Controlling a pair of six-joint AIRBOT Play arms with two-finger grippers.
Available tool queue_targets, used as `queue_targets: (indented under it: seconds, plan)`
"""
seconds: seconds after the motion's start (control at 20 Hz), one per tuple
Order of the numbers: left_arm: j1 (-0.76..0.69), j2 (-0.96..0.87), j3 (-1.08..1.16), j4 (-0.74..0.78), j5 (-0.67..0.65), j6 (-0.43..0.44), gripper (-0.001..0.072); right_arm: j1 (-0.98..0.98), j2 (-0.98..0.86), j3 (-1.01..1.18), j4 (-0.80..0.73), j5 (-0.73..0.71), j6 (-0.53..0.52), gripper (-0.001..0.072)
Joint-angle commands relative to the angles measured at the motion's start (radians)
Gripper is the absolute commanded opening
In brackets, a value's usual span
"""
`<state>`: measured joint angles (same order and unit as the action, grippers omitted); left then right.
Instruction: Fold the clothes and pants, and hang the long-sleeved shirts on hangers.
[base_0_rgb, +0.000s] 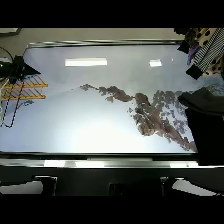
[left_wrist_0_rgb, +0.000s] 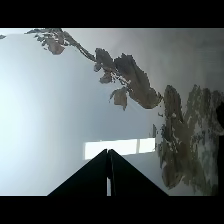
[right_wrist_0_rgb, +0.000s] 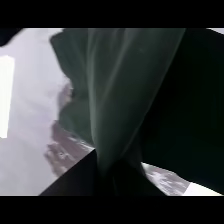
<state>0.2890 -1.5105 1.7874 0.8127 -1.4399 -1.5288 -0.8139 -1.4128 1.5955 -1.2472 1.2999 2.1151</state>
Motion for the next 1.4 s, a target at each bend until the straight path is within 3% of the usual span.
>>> queue_targets:
  seconds: [0.0,0.4,1.35]
  plan:
    - [0.0,0.0,0.0,0.0,-0.004,0.003,0.0016,0.003,0.022,-0.003,-0.2,0.137,0.055,0.0028]
    - [0.0,0.0,0.0,0.0,-0.019,0.003,0.0016,0.003,0.045,-0.179,-0.494,0.198,0.05,0.003]
    - [0.0,0.0,0.0,0.0,-0.028,0.011,0.0016,0.003,0.132,-0.515,-0.663,0.211,0.017,0.0028]
